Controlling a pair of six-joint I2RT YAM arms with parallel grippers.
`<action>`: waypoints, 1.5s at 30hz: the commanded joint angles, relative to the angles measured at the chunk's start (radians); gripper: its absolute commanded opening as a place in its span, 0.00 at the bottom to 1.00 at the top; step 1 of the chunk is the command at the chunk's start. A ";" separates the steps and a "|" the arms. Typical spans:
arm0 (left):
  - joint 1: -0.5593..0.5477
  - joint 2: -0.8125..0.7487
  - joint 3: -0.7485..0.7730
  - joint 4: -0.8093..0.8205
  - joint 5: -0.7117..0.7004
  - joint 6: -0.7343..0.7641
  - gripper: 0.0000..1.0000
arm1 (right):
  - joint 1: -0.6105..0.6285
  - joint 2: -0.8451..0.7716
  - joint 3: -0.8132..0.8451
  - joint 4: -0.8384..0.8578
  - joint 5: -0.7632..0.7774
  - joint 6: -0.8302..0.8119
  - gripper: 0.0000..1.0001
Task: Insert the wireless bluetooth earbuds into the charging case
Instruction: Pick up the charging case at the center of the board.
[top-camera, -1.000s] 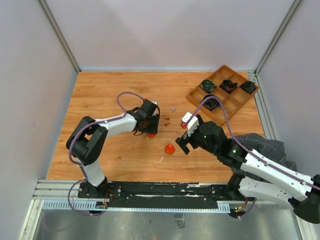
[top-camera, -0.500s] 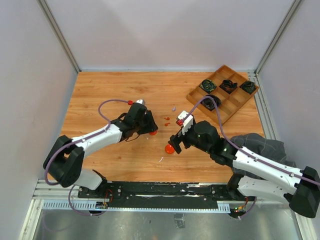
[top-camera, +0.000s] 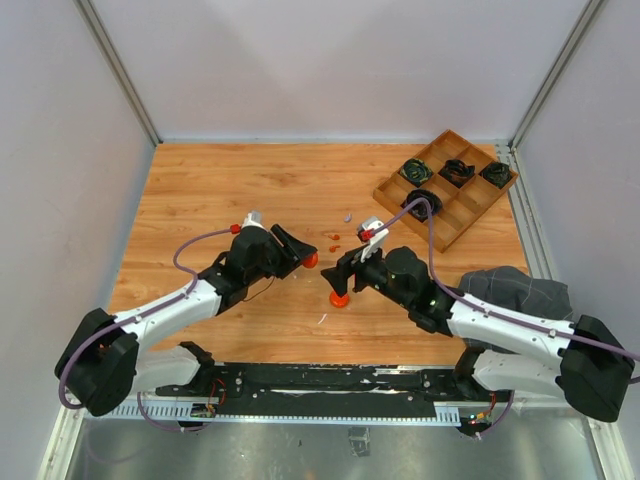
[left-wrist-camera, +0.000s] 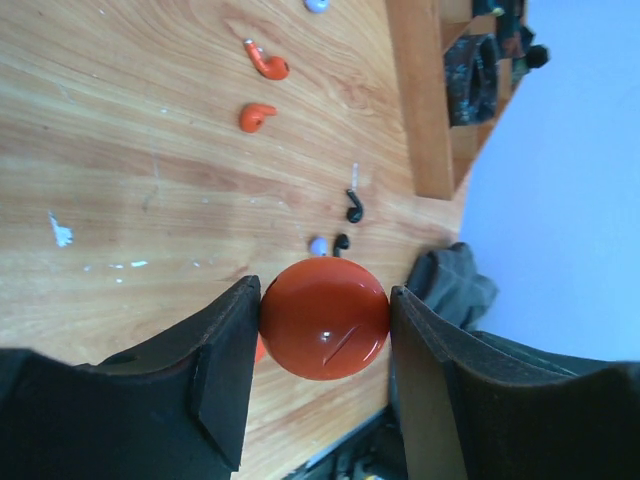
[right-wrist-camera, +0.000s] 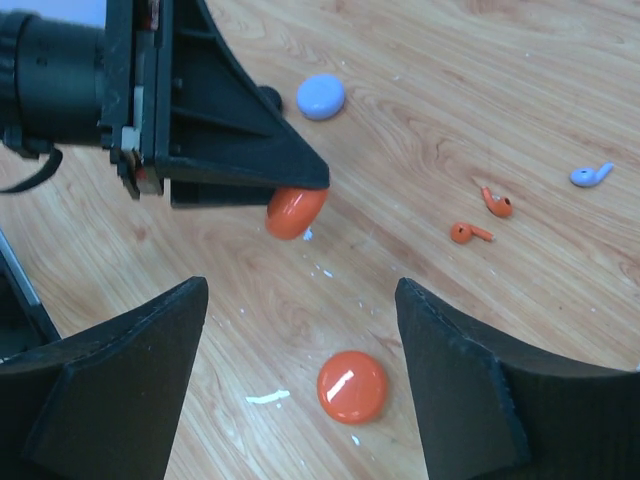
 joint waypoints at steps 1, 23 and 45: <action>0.006 -0.051 -0.042 0.139 0.015 -0.149 0.22 | -0.002 0.036 -0.017 0.177 0.047 0.070 0.75; 0.004 -0.067 -0.073 0.230 0.055 -0.214 0.22 | 0.014 0.224 0.054 0.325 0.102 0.134 0.62; -0.002 -0.105 -0.114 0.317 0.056 -0.180 0.36 | 0.014 0.236 0.117 0.224 0.084 0.164 0.21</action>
